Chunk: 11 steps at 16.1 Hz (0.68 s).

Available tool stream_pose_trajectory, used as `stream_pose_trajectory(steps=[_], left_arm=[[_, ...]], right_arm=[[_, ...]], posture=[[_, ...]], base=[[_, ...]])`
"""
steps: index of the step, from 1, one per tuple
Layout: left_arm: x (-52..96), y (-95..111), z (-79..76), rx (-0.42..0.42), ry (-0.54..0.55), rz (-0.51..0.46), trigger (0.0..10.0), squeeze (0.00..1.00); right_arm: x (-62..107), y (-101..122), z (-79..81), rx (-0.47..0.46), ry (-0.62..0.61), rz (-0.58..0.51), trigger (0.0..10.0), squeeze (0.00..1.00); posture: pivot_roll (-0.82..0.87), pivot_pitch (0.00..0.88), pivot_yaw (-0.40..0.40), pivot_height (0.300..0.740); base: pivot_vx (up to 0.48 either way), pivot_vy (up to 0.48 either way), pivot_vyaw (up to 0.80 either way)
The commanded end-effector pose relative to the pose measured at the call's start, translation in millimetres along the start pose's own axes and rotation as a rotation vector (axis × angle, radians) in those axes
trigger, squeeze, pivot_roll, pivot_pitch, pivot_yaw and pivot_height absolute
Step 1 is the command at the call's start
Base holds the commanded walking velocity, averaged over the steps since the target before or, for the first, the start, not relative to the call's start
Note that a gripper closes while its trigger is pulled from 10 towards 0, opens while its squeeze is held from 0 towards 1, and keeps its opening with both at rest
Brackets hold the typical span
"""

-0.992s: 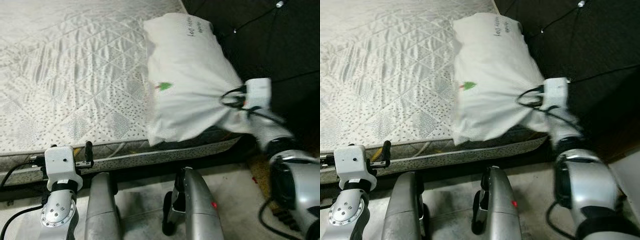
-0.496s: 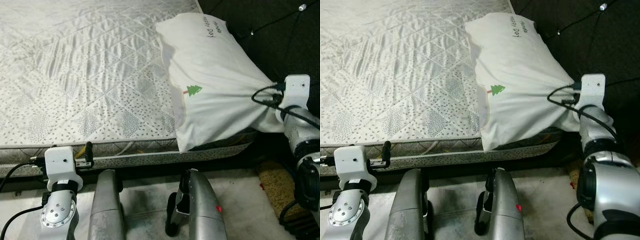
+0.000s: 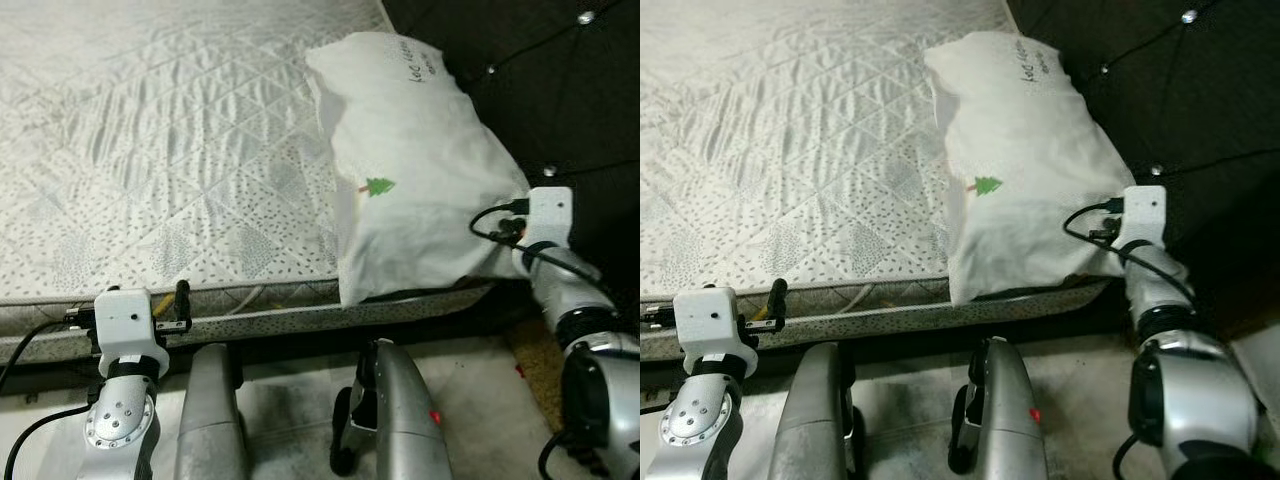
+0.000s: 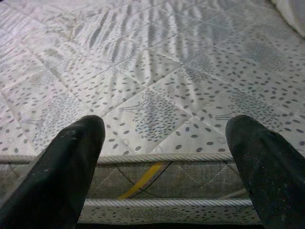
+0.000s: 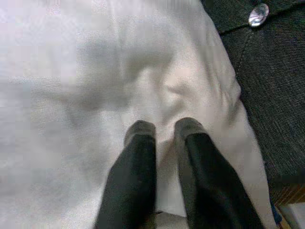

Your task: Clean up the room

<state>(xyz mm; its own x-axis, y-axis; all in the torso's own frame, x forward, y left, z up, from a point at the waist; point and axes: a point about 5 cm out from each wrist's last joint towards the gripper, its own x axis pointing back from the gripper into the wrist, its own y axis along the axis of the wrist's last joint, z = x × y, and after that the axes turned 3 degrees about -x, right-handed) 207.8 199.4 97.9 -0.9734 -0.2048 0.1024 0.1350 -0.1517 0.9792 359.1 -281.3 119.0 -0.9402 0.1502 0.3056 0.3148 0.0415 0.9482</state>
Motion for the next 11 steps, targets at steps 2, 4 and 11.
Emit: stream_pose_trajectory(steps=[2,4,11], left_arm=[[1.8,-5,1.2,-0.017,-0.001,0.022,10.0,0.0],[1.6,-6,1.8,-0.021,0.0,0.022,10.0,0.0],[0.5,-5,0.7,-0.003,0.018,0.01,10.0,0.0]], right_arm=[[2.5,8,-11.9,0.013,-0.064,-0.059,10.0,1.0],[3.2,14,-13.9,0.013,-0.101,-0.098,10.0,1.0],[26.3,-13,43.1,-0.146,0.052,-0.273,10.0,1.0]], posture=[[0.14,0.113,-0.079,0.579],[0.14,0.111,-0.08,0.579],[0.12,0.076,-0.065,0.579]], base=[[0.0,0.0,0.0],[0.0,0.0,0.0],[0.0,0.0,0.0]])
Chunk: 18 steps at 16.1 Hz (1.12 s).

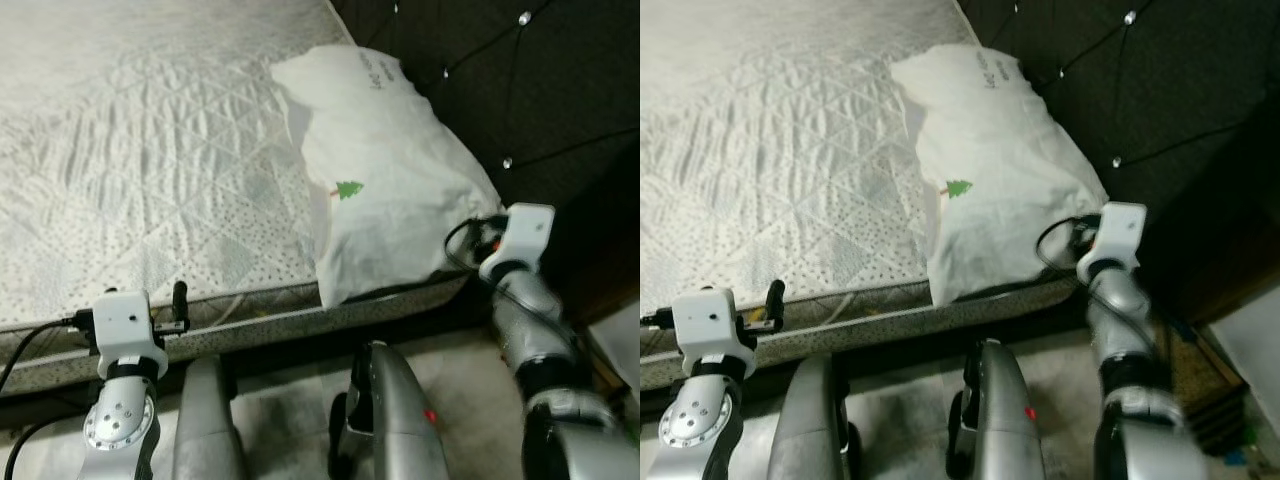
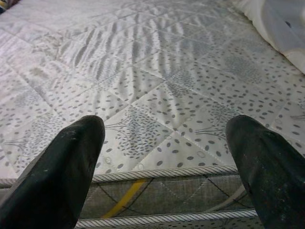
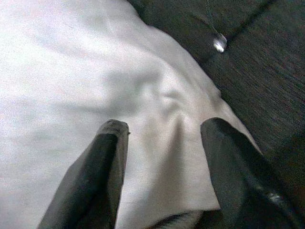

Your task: Clean up the room

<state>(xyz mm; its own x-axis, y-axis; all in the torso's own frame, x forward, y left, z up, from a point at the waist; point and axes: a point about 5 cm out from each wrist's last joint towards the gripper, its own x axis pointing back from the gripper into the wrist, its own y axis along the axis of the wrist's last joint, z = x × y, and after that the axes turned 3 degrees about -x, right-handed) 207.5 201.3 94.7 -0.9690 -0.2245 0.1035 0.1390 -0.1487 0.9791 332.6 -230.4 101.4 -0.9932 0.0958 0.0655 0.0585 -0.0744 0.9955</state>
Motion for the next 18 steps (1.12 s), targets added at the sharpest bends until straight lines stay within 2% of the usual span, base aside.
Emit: stream_pose_trajectory(steps=[1,3,5,6,8,9,10,14,18], left_arm=[[-0.9,-1,-2.1,0.001,-0.007,-0.001,10.0,0.0],[-8.4,2,-5.5,0.007,-0.024,-0.014,10.0,0.0],[-17.3,7,-4.5,0.013,-0.022,-0.032,10.0,0.0],[-22.5,8,-6.4,0.017,-0.028,-0.036,10.0,0.0],[-24.5,8,-11.1,0.023,-0.041,-0.04,10.0,0.0],[-25.1,9,-14.2,0.027,-0.05,-0.044,10.0,0.0],[-27.2,9,-16.4,0.03,-0.055,-0.047,10.0,0.0],[-42.4,15,-14.2,0.032,-0.044,-0.081,10.0,0.0],[-56.4,22,-18.6,0.046,-0.038,-0.114,10.0,0.0]], right_arm=[[6.0,5,11.0,-0.017,0.048,-0.049,10.0,1.0],[22.0,0,36.9,-0.058,0.147,-0.062,10.0,1.0],[34.1,0,54.8,-0.074,0.2,-0.075,10.0,1.0],[45.3,8,68.1,-0.075,0.284,-0.144,10.0,1.0],[50.3,11,75.5,-0.081,0.307,-0.143,10.0,1.0],[52.6,13,78.2,-0.089,0.309,-0.143,10.0,0.69],[51.6,13,80.2,-0.094,0.304,-0.138,10.0,0.0],[42.7,22,91.4,-0.1,0.337,-0.162,10.0,0.0],[31.7,30,98.4,-0.104,0.357,-0.185,10.0,0.0]], posture=[[0.11,0.071,-0.06,0.579],[0.09,0.062,-0.048,0.579],[0.08,0.057,-0.041,0.579],[0.07,0.048,-0.039,0.584],[0.06,0.045,-0.035,0.599],[0.06,0.04,-0.033,0.609],[0.06,0.026,-0.029,0.624],[0.07,0.0,-0.028,0.669],[0.06,0.0,-0.032,0.714]], base=[[0.0,0.0,0.0],[0.0,0.0,0.0],[0.0,0.0,0.0],[0.0,0.0,0.0],[0.0,0.0,0.0],[0.0,0.0,0.0],[0.0,0.0,0.0],[0.0,0.0,0.0],[0.0,0.0,0.0]])
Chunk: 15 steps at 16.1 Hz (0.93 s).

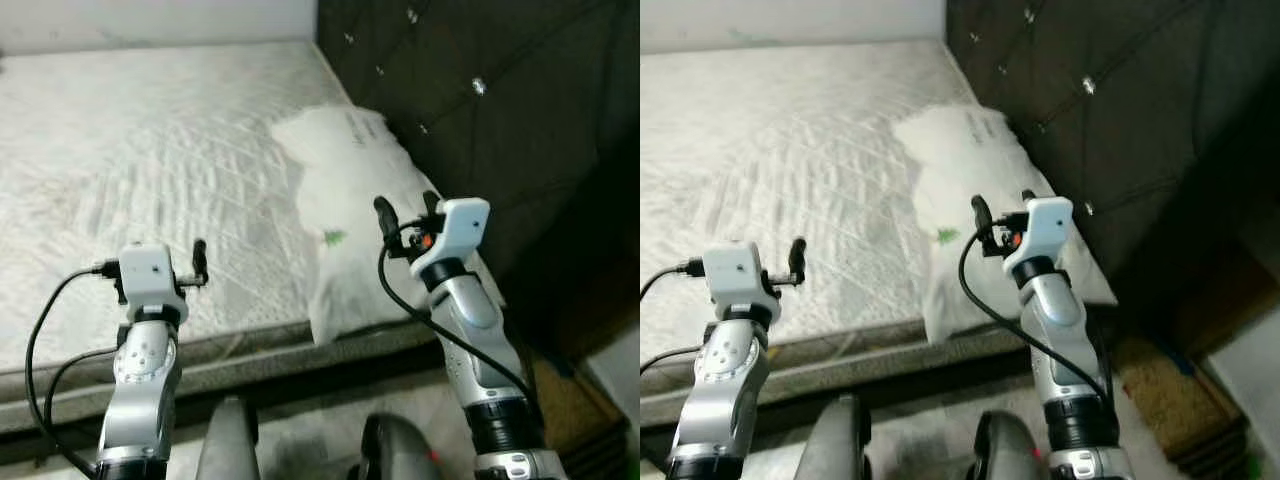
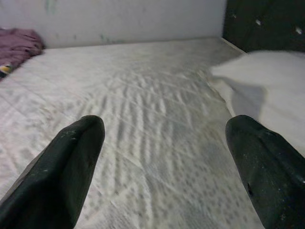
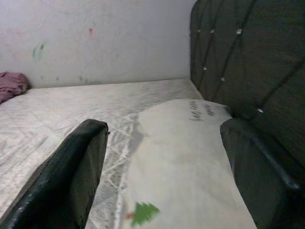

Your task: Clean up the room

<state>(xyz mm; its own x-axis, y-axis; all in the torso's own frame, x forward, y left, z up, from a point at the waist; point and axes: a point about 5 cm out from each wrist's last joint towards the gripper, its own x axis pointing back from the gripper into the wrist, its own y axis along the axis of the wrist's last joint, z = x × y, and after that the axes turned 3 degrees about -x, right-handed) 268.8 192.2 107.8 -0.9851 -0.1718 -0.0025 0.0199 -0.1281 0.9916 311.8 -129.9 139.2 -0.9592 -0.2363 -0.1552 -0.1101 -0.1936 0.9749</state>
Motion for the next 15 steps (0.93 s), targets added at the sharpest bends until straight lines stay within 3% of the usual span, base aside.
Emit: stream_pose_trajectory(steps=[1,5,11,13,15], left_arm=[[-4.4,1,-0.6,0.009,0.001,-0.007,10.0,0.0],[-12.9,2,-4.2,0.042,0.011,0.001,10.0,0.0],[1.2,2,-9.7,0.02,-0.002,0.006,10.0,0.0],[4.2,-1,-10.6,0.01,-0.026,0.015,10.0,0.0],[5.9,-3,-7.0,0.003,-0.016,0.022,10.0,0.0]], right_arm=[[-2.9,2,-1.4,0.008,0.001,-0.009,10.0,0.0],[-2.3,-2,-4.6,0.012,-0.013,-0.007,10.0,0.0],[8.2,-11,-10.5,0.058,-0.109,0.029,10.0,0.0],[4.3,-20,-8.4,0.094,-0.135,0.091,10.0,0.0],[-1.1,-16,-3.5,0.111,-0.124,0.065,10.0,0.0]], posture=[[0.05,0.0,-0.03,0.724],[0.04,0.0,-0.014,0.74],[0.04,0.0,-0.016,0.74],[0.05,0.0,-0.034,0.74],[0.06,0.0,-0.034,0.74]], base=[[0.0,0.0,0.0],[0.0,0.0,0.0],[0.0,0.0,0.0],[0.0,0.0,0.0],[0.0,0.0,0.0]])
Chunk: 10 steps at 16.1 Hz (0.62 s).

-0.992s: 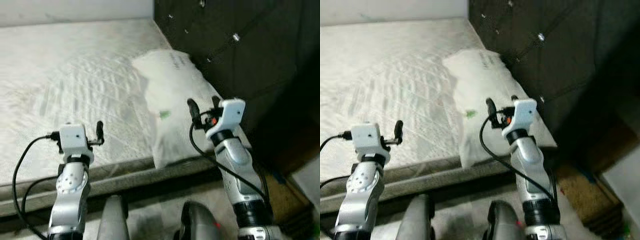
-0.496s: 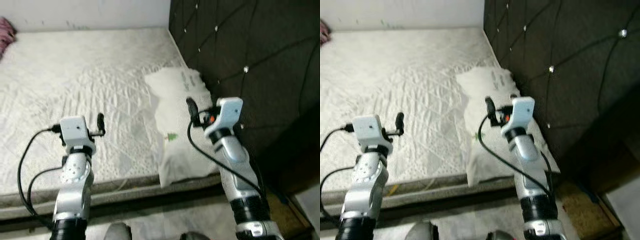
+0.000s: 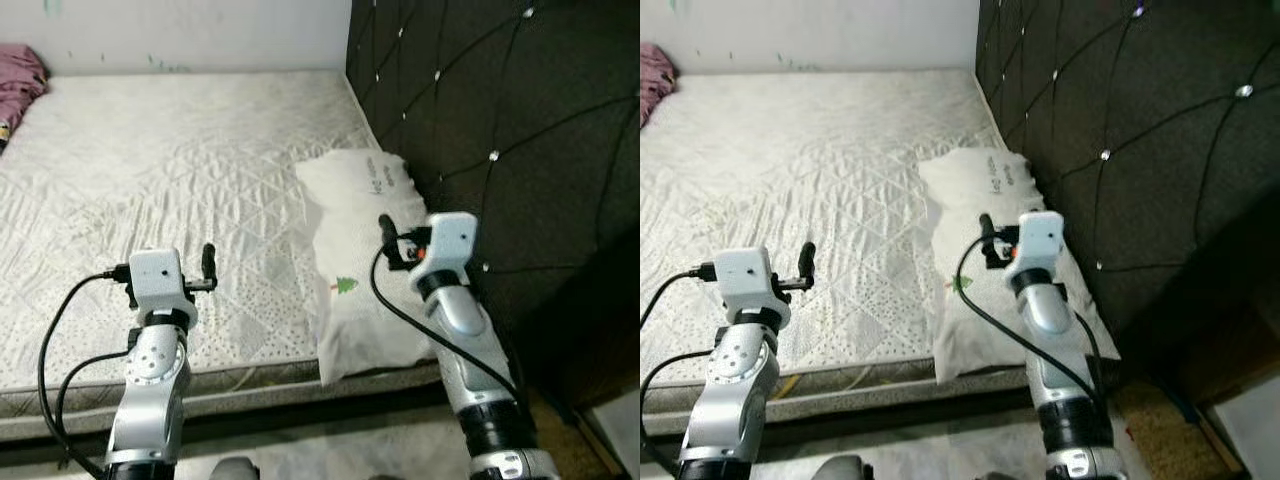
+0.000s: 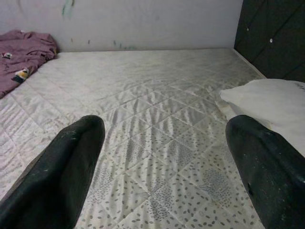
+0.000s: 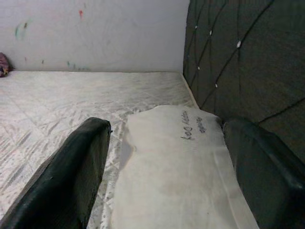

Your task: Clean up the room

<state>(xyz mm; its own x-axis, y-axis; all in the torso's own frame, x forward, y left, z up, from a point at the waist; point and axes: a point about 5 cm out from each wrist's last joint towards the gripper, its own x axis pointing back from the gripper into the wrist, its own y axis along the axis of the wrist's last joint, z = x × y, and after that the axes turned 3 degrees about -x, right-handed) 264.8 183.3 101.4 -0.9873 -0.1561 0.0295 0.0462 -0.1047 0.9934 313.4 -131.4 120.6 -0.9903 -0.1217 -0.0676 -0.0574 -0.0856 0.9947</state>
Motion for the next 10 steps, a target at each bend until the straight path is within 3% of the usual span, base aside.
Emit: stream_pose_trajectory(steps=[1,4,9,10], left_arm=[[2.5,2,1.9,-0.016,0.009,-0.002,10.0,0.0],[12.2,-2,9.5,-0.023,0.021,0.023,10.0,0.0],[15.3,-7,6.9,0.007,0.005,0.049,10.0,0.0],[15.0,-8,5.2,0.009,-0.003,0.058,10.0,0.0]], right_arm=[[-4.3,4,-1.4,0.014,-0.024,-0.013,10.0,0.0],[4.2,-2,-2.1,0.051,-0.03,0.006,10.0,0.0],[12.7,-2,-7.2,-0.003,-0.062,0.015,10.0,0.0],[13.6,-2,-8.9,-0.005,-0.067,0.015,10.0,0.74]], posture=[[0.07,0.0,-0.038,0.74],[0.08,0.011,-0.04,0.74],[0.04,0.028,-0.033,0.74],[0.04,0.033,-0.031,0.74]], base=[[0.0,0.0,0.0],[0.0,0.0,0.0],[0.0,0.0,0.0],[0.0,0.0,0.0]])
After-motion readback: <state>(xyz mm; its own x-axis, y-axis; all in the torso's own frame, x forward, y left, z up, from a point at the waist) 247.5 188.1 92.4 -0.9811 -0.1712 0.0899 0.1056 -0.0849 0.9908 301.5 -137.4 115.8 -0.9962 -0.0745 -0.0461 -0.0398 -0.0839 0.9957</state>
